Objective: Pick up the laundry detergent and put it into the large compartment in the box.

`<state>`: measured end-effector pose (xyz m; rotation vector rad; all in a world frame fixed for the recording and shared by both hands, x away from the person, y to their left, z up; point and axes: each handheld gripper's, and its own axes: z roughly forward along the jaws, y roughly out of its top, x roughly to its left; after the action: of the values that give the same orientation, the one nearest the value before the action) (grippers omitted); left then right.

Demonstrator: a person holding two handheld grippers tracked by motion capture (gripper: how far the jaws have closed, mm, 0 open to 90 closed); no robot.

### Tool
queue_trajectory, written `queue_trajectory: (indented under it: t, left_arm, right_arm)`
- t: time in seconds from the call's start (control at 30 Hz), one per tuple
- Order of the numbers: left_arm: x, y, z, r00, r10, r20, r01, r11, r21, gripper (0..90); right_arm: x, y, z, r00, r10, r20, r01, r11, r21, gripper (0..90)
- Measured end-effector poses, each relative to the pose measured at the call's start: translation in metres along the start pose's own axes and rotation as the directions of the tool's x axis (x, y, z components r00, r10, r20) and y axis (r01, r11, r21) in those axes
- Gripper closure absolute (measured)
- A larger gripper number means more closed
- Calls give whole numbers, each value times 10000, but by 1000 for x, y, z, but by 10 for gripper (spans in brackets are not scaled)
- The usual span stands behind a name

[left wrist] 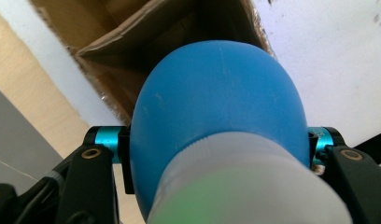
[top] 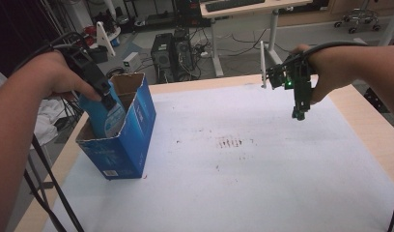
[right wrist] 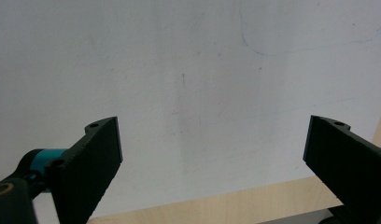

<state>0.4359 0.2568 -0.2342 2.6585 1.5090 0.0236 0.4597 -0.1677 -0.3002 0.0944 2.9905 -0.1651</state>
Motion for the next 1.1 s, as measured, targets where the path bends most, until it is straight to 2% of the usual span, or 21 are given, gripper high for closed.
queue_trajectory:
  t: [0.03,0.17,0.2,0.23,0.33,0.37,0.4,0.43,0.5,0.53,0.6,0.73,0.77,0.8,0.83,0.87,0.93,1.1]
  left_arm:
    - [1,-1,6,9998,200,42,-200,9998,6,398]
    - [2,-2,16,9990,421,153,-421,9991,21,398]
    - [2,-3,18,9979,631,162,-632,9980,75,398]
    - [2,-3,18,9979,631,162,-632,9980,75,398]
    - [0,-2,28,9944,1042,188,-1046,9944,180,398]
    - [0,-2,28,9944,1042,188,-1046,9944,180,398]
    - [-2,-2,32,9891,1461,172,-1464,9890,223,398]
    - [-3,-2,34,9865,1631,173,-1635,9862,258,398]
    - [-4,-2,36,9850,1717,159,-1721,9847,277,398]
    - [-5,-1,39,9819,1885,179,-1889,9816,275,398]
    - [-5,-1,41,9752,2205,180,-2211,9745,373,398]
    - [-5,-1,47,9659,2580,221,-2586,9653,353,398]
    - [-5,-1,47,9659,2580,221,-2586,9653,353,397]
    - [-5,-2,48,9620,2720,233,-2727,9614,379,397]
    - [-5,-2,48,9620,2720,233,-2727,9614,379,398]
    - [-5,-2,50,9567,2900,262,-2909,9561,367,398]
    - [-5,-2,53,9504,3095,302,-3105,9498,384,397]
    - [-6,-2,58,9390,3414,403,-3432,9379,507,396]
  right_arm:
    - [0,0,1,10000,-35,-44,36,10000,40,35]
    - [0,0,0,10000,-9,-49,9,10000,9,35]
    - [0,0,0,10000,-34,-52,34,10000,8,35]
    - [0,0,-1,10000,-32,-56,32,10000,-9,35]
    - [0,0,0,9999,-92,-41,92,10000,27,35]
    - [0,0,0,9999,-92,-41,92,10000,27,35]
    - [1,1,1,10000,-49,-41,49,10000,41,35]
    - [0,1,1,10000,-72,-51,73,9999,70,35]
    - [0,1,1,9998,-174,-53,175,9998,51,35]
    - [1,2,1,9999,-80,-62,80,10000,52,35]
    - [0,3,1,9998,-175,-56,175,9998,6,35]
    - [1,4,2,9998,-198,-48,199,9998,67,35]
    - [0,4,2,9997,-224,-72,224,9997,83,35]
    - [0,4,2,9997,-224,-72,224,9997,83,35]
    - [0,4,2,9997,-224,-72,224,9997,83,35]
    - [1,4,3,9998,-167,-101,168,9998,91,35]
    - [1,5,4,9998,-151,-125,152,9998,94,35]
    - [1,7,5,9997,-228,-111,229,9997,79,35]
